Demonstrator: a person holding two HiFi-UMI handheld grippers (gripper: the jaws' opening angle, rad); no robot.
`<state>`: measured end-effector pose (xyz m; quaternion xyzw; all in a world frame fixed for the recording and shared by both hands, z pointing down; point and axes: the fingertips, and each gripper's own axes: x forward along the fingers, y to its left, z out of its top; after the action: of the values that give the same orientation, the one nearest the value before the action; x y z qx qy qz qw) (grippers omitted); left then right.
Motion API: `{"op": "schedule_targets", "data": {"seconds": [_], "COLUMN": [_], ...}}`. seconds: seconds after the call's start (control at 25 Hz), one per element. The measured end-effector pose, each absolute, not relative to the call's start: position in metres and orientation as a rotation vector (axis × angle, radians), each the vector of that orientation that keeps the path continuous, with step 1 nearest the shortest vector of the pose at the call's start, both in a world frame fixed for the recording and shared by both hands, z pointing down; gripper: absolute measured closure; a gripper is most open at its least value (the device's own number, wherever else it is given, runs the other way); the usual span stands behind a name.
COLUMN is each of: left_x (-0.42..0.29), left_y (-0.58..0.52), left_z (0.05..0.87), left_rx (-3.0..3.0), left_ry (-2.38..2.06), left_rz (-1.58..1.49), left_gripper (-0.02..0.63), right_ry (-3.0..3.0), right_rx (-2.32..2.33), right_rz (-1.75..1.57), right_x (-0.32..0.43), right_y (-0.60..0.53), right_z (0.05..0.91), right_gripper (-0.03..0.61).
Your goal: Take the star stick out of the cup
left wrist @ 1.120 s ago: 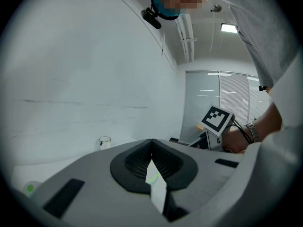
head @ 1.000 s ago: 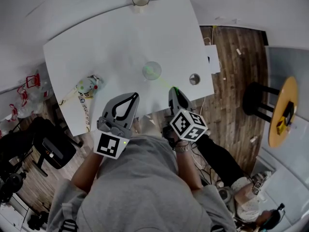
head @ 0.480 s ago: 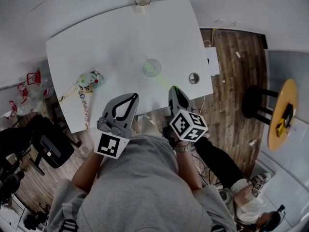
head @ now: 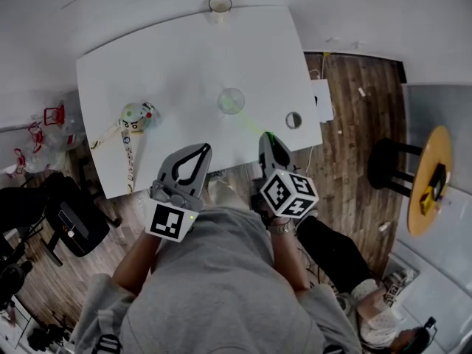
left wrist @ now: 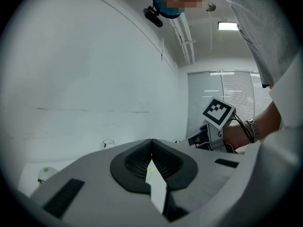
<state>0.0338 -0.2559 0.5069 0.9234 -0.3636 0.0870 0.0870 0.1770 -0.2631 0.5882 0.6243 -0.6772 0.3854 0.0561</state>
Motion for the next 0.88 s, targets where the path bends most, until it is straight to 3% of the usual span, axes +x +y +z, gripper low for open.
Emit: {"op": "schedule_targets", "data": {"seconds": [0.88], "left_x": [0.017], "left_y": [-0.189], "left_z": [0.49], "left_rx": [2.7], "left_ry": [-1.322], "left_rz": [0.164], "left_gripper": [0.581], "right_ry": [-2.286], "right_rx": [1.801], "right_rz": [0.971], "right_x": [0.171], "right_y": [-0.216], "right_z": [0.538], "right_gripper": [0.532]}}
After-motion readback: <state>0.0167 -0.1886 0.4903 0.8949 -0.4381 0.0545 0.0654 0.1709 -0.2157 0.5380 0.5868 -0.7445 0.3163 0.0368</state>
